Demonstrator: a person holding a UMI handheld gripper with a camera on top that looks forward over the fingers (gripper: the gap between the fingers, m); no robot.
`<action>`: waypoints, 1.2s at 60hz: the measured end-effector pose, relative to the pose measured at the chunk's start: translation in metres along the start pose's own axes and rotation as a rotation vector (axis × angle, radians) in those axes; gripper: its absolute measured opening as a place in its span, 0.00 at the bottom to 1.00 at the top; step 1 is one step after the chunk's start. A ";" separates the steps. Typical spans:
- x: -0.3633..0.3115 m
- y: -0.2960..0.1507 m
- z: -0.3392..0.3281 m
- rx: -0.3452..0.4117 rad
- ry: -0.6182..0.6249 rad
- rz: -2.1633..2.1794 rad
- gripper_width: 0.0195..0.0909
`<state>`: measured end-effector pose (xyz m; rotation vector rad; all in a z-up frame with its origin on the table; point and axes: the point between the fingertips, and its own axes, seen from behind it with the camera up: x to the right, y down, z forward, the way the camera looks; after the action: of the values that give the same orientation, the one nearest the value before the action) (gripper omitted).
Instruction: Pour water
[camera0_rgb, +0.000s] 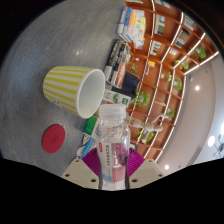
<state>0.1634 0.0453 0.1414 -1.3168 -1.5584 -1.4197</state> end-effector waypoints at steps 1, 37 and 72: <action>0.002 -0.001 0.001 0.002 0.009 -0.018 0.18; 0.000 -0.012 -0.017 0.076 -0.122 0.504 0.20; -0.041 -0.007 0.011 0.249 -0.354 1.749 0.20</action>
<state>0.1707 0.0466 0.0995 -1.9015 -0.2232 0.1193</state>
